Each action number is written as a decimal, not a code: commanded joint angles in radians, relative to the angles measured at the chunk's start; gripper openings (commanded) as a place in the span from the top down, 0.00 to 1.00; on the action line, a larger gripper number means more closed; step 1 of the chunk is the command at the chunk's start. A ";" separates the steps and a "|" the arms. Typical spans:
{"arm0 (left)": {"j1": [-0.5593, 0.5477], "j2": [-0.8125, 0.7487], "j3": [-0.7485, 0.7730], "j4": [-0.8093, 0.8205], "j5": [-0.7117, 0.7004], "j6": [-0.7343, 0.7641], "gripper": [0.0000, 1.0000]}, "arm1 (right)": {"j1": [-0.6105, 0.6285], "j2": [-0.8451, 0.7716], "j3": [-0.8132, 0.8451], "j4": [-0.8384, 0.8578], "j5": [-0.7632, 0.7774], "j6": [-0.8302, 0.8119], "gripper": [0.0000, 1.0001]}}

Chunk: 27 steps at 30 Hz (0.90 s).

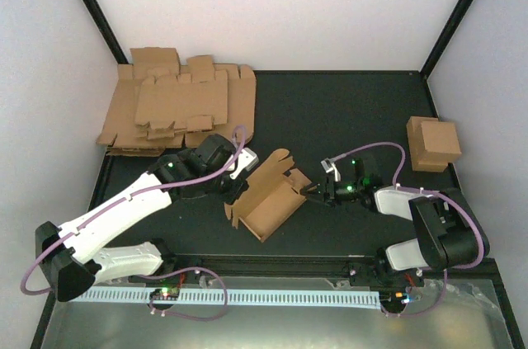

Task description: Fold the paper box

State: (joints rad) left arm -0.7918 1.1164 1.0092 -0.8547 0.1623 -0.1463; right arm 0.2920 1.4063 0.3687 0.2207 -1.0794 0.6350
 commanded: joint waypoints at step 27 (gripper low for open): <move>0.012 -0.034 0.010 0.047 0.105 0.011 0.98 | -0.065 -0.275 0.131 -0.274 0.452 -0.131 0.24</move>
State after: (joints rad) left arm -0.7853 1.1118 1.0092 -0.8394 0.2253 -0.1486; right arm 0.2432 1.0691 0.4911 -0.0612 -0.7063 0.4995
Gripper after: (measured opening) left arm 0.024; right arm 0.760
